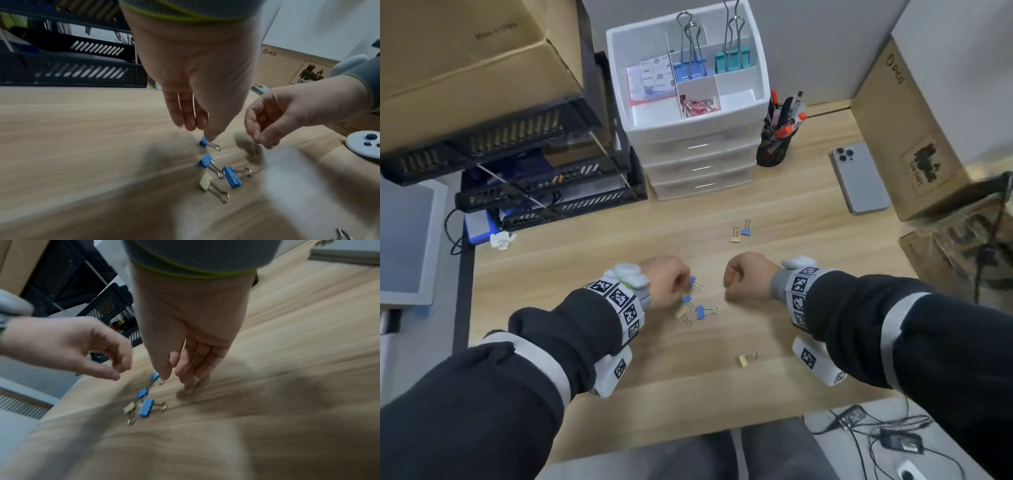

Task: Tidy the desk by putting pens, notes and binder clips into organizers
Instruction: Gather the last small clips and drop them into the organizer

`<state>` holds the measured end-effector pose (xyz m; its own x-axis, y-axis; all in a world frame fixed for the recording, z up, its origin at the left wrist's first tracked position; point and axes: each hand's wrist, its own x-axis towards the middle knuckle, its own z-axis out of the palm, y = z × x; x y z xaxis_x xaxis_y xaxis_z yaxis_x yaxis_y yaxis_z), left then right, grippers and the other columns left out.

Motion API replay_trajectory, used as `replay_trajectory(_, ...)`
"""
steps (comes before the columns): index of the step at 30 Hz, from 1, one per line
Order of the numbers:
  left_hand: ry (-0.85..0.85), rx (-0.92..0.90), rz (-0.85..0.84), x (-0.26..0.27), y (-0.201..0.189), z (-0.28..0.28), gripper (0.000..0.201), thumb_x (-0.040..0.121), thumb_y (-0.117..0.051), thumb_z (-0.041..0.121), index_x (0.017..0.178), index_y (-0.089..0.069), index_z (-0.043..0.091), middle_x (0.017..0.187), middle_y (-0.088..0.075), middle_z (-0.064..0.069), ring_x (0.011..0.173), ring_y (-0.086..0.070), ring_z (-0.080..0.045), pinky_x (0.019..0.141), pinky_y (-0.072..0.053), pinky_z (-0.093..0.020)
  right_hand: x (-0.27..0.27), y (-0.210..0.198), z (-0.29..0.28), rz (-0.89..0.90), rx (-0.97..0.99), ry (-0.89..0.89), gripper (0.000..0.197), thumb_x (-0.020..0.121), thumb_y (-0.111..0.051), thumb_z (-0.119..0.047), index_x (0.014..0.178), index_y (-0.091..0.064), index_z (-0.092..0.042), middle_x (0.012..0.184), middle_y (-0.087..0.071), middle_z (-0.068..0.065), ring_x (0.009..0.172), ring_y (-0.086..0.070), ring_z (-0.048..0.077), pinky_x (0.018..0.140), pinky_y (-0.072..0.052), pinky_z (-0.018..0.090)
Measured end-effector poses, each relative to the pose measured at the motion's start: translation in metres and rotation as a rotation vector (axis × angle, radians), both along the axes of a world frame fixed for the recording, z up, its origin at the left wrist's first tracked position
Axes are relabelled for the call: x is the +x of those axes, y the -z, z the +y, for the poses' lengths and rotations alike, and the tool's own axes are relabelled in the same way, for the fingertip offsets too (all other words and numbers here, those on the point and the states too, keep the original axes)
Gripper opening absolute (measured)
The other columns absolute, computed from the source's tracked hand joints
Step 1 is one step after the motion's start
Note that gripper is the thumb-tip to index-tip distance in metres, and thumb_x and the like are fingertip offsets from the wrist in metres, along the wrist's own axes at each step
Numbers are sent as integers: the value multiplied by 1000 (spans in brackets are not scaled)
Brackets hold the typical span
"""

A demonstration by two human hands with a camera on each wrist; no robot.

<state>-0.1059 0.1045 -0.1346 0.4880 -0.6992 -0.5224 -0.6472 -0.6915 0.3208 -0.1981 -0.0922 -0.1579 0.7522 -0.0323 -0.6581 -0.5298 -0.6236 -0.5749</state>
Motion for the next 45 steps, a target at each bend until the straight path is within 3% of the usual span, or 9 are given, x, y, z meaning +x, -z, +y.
replay_trajectory(5,45,9,48,-6,24,-2,18,81,-61,10,90,-70,23,80,-54,11,81,-60,-20,64,-42,-27,-6,20,38,-64,-13,-118,19,71,-75,-22,90,-68,-22,81,-64,-10,77,-63,13,68,-53,28)
replay_trajectory(11,44,41,95,-14,44,4,21,77,-62,8,92,-67,22,82,-52,10,79,-55,-18,68,-46,-29,-14,49,60,-189,-160,-214,27,74,-72,-36,99,-65,-28,89,-52,-11,83,-58,16,64,-36,26)
replay_trajectory(17,-12,52,139,-14,52,7,14,75,-63,14,87,-68,21,83,-54,9,79,-60,-20,68,-51,-33,-20,57,63,-270,-148,-190,20,78,-69,-28,95,-62,-23,97,-52,-7,89,-53,17,67,-36,27)
replay_trajectory(24,-90,31,147,-14,52,4,10,75,-60,16,81,-68,17,90,-61,2,83,-62,-22,73,-54,-36,0,35,17,-299,-104,142,23,81,-62,-26,104,-60,-21,81,-61,-8,76,-55,16,68,-41,26)
replay_trajectory(28,-69,43,174,-11,52,1,20,77,-59,-2,82,-64,17,93,-66,-4,86,-63,-26,74,-54,-38,18,31,-25,-321,-167,311,35,88,-59,-24,123,-60,-20,93,-64,-2,88,-58,22,74,-36,25)
replay_trajectory(34,18,53,239,-1,58,7,35,75,-56,-9,99,-71,13,91,-67,-6,92,-67,-26,83,-54,-35,38,39,-55,-185,-219,401,20,93,-51,-18,109,-56,-8,96,-64,10,90,-60,33,70,-39,32)
replay_trajectory(39,58,22,183,-4,60,6,22,86,-58,1,101,-68,14,95,-51,0,78,-54,-21,68,-44,-29,45,45,-56,-208,-222,186,36,86,-47,-3,121,-49,-13,117,-54,11,103,-55,32,85,-43,35)
replay_trajectory(42,69,20,148,-5,64,7,18,85,-58,4,95,-68,14,94,-47,2,77,-52,-21,65,-39,-27,45,48,-57,-151,-290,-40,56,81,-53,-2,131,-44,-25,119,-46,7,94,-54,29,78,-40,32)
replay_trajectory(45,60,3,130,-6,68,8,14,80,-58,6,85,-65,16,90,-50,3,79,-57,-23,62,-34,-26,46,54,-60,-155,-342,-104,50,83,-54,-3,127,-49,-27,117,-47,6,82,-54,29,71,-39,30)
